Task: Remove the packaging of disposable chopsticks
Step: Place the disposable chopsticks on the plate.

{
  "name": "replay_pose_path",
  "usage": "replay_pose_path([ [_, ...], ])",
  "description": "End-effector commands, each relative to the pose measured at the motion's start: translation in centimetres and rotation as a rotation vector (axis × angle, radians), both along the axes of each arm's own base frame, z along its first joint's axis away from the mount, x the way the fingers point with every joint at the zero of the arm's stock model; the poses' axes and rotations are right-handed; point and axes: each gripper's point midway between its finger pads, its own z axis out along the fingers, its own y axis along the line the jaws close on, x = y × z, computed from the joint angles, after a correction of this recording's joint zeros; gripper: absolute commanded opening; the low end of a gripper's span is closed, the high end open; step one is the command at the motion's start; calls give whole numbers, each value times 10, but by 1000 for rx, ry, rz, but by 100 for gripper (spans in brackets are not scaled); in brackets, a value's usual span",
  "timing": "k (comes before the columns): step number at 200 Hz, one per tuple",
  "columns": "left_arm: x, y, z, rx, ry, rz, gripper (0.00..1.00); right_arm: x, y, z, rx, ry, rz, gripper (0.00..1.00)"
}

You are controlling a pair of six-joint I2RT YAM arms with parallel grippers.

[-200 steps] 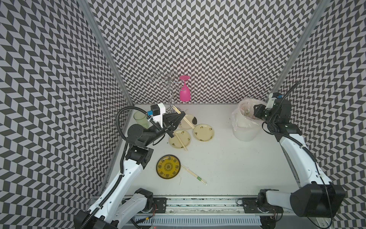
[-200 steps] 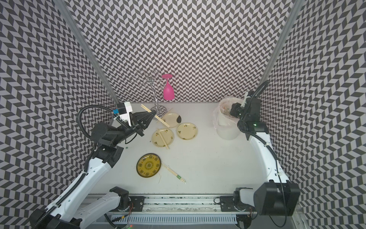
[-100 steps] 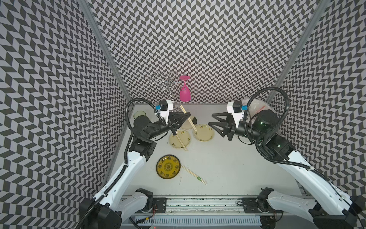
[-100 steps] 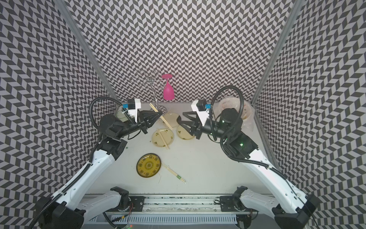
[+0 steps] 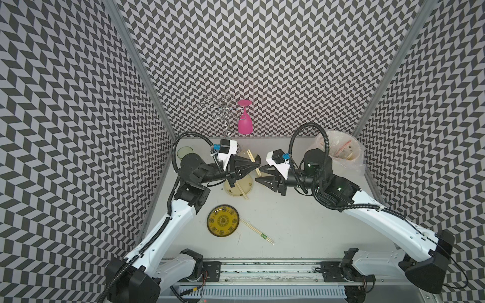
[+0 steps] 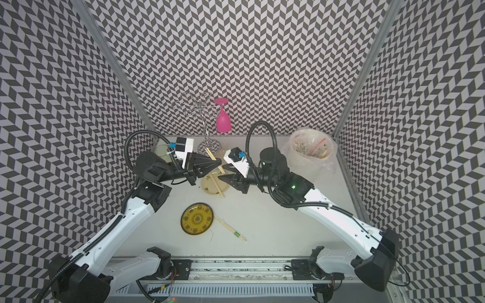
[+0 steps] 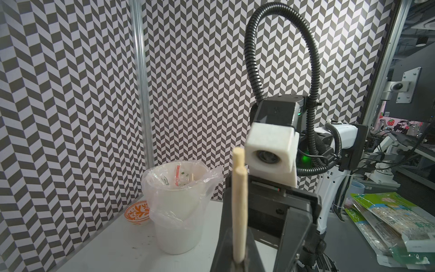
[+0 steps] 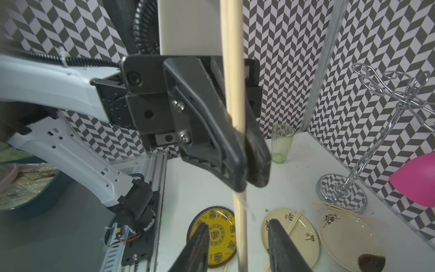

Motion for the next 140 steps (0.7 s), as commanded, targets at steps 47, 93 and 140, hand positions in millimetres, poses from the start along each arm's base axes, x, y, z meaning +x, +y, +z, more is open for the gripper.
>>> replay_pose_path([
  [47, -10, 4, 18, -27, -64, 2, 0, -3, 3, 23, 59, -61, 8, 0],
  [93, 3, 22, 31, -96, -102, 191, 54, 15, 2, 16, 83, 27, -88, 0],
  [140, 42, 66, 37, -137, -100, 573, 73, 87, -20, -26, 119, 349, -295, 0],
])
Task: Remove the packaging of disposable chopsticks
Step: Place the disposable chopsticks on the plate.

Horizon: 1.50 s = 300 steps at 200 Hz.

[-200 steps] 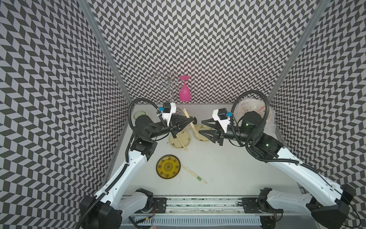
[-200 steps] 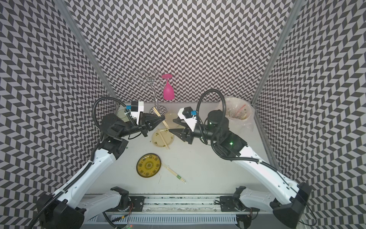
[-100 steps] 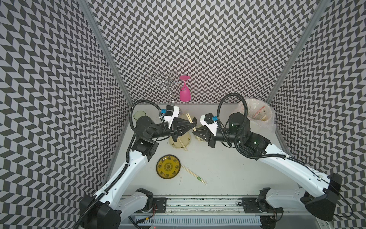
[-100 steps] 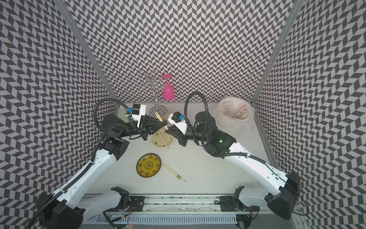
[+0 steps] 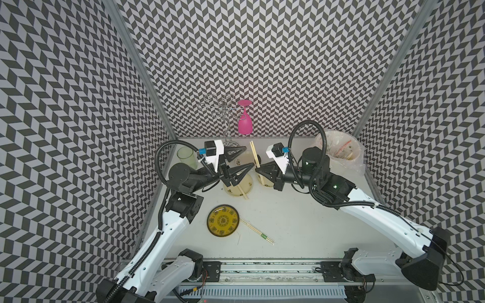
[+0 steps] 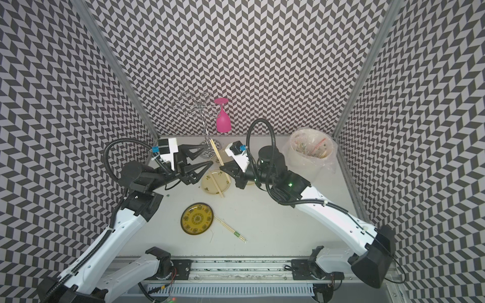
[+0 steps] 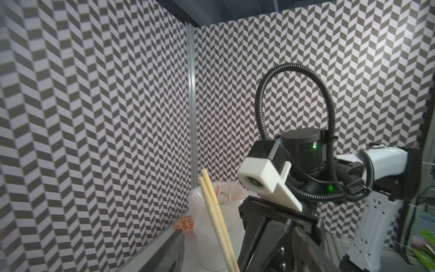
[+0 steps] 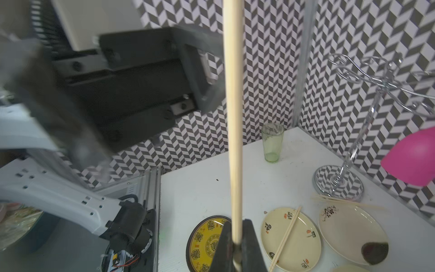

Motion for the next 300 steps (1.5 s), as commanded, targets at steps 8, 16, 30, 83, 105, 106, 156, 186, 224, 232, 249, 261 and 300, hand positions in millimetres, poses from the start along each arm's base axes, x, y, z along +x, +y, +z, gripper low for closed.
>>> replay_pose_path([
  [8, 34, 31, 2, -31, 16, 282, 73, 52, -17, -26, 92, 253, -144, 0],
  [16, 37, 33, 1, -26, 20, 305, 73, 61, -21, -36, 103, 311, -175, 0],
  [30, 39, 35, 0, -23, 20, 321, 73, 75, -25, -56, 97, 394, -252, 0],
  [83, 42, 37, -3, -26, 33, 339, 73, 106, -26, -124, 50, 684, -372, 0],
  [105, 44, 41, -3, -29, 41, 364, 73, 114, -20, -150, 31, 806, -384, 0],
  [106, 45, 41, -3, -29, 42, 365, 73, 115, -20, -151, 29, 811, -385, 0],
  [156, 44, 44, -1, -32, 39, 380, 73, 130, -24, -220, -49, 1009, -447, 0],
  [186, 44, 44, -1, -31, 38, 383, 73, 131, -27, -249, -50, 1140, -427, 0],
  [224, 51, 44, -9, -26, 68, 402, 72, 138, -39, -280, -74, 1202, -468, 0],
  [232, 61, 47, -15, -29, 112, 431, 69, 139, -40, -284, -82, 1211, -472, 0],
  [249, 92, 46, -42, -15, 261, 477, 60, 143, -45, -289, -91, 1220, -481, 0],
  [261, 117, 38, -68, 25, 378, 481, 51, 145, -47, -291, -101, 1222, -489, 0],
  [300, 188, 0, -145, 194, 730, 491, 32, 150, -55, -297, -101, 1241, -506, 0],
])
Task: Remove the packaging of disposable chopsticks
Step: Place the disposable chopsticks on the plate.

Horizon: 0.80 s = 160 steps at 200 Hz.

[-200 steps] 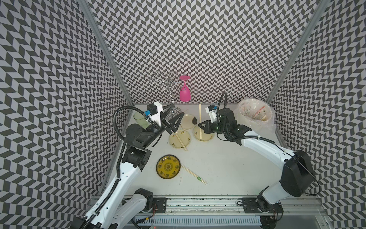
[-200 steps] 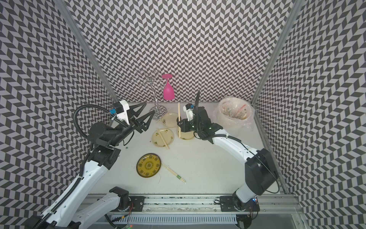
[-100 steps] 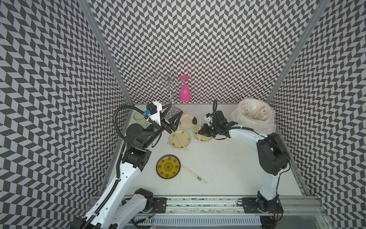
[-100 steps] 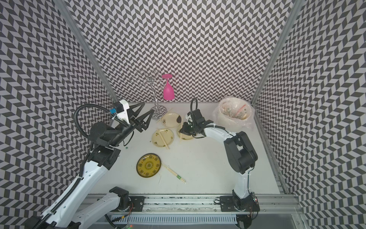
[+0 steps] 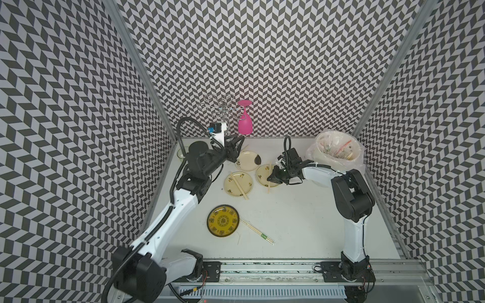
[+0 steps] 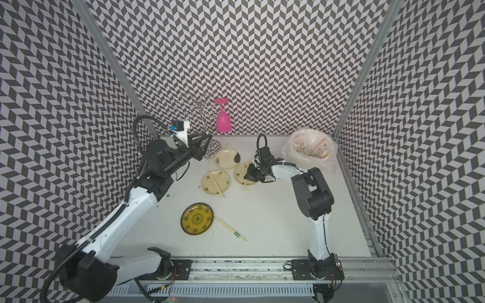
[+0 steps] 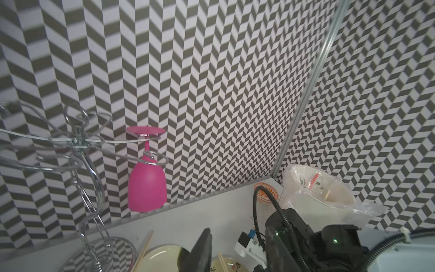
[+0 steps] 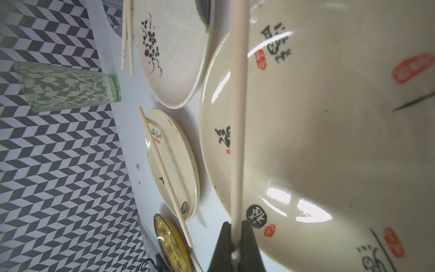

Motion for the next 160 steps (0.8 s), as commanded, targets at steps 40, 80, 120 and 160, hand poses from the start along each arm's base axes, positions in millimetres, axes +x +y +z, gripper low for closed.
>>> replay_pose_path([
  [40, 53, -38, -135, 167, 474, 76, 32, 9, -6, -11, 6, 27, -9, 0],
  [80, 60, -79, -180, 231, 576, 18, 24, 9, -8, -17, 2, 43, -2, 0],
  [120, 66, -110, -235, 338, 676, -8, 16, 9, -8, -22, -2, 56, 11, 0],
  [160, 68, -118, -271, 382, 732, -11, 13, 9, -9, -24, -1, 63, 7, 0],
])
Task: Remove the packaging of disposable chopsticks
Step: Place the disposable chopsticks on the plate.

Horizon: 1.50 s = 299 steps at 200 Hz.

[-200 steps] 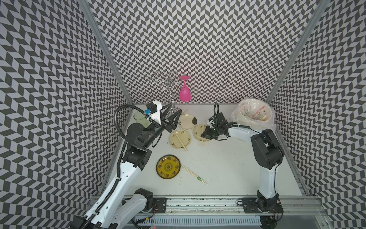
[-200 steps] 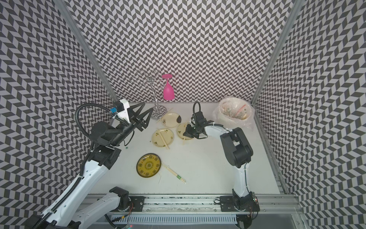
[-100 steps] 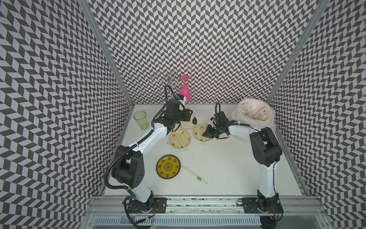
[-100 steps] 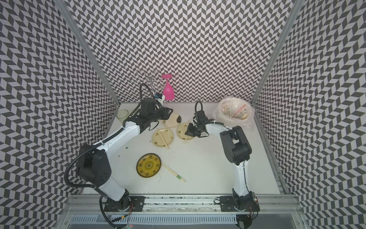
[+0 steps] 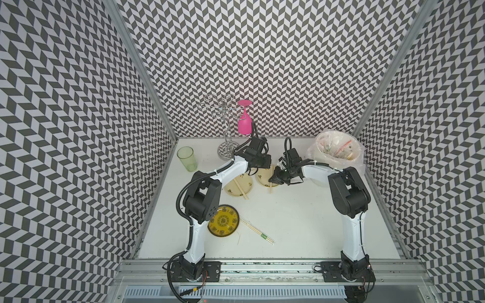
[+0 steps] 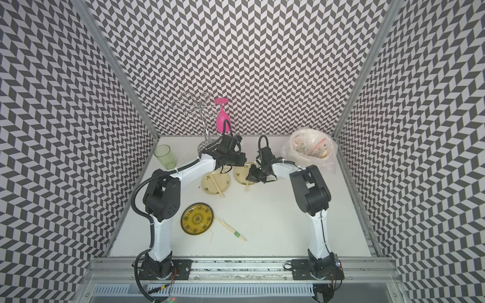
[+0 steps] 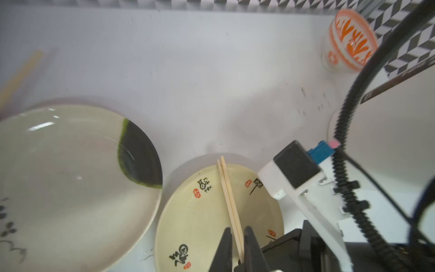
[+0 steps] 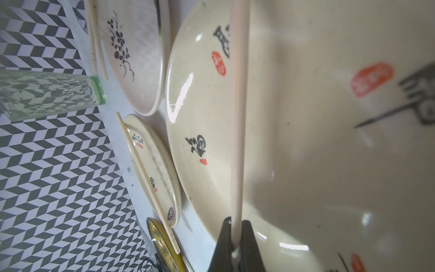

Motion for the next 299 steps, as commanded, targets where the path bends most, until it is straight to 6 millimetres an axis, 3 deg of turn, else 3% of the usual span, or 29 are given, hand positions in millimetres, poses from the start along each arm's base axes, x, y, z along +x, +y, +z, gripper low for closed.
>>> replay_pose_path([
  [1, 0, 5, -11, 43, 36, 18, 13, 5, 1, -3, 13, -2, 8, 0],
  [148, -12, -8, -77, 100, 170, -48, 9, 6, -4, -13, -6, 8, 5, 7],
  [233, -12, -9, -73, 101, 158, -46, 9, 7, -6, -9, -20, -11, 2, 19],
  [299, -8, -7, -61, 101, 130, -40, 10, 12, -10, 6, -39, -50, -12, 32],
])
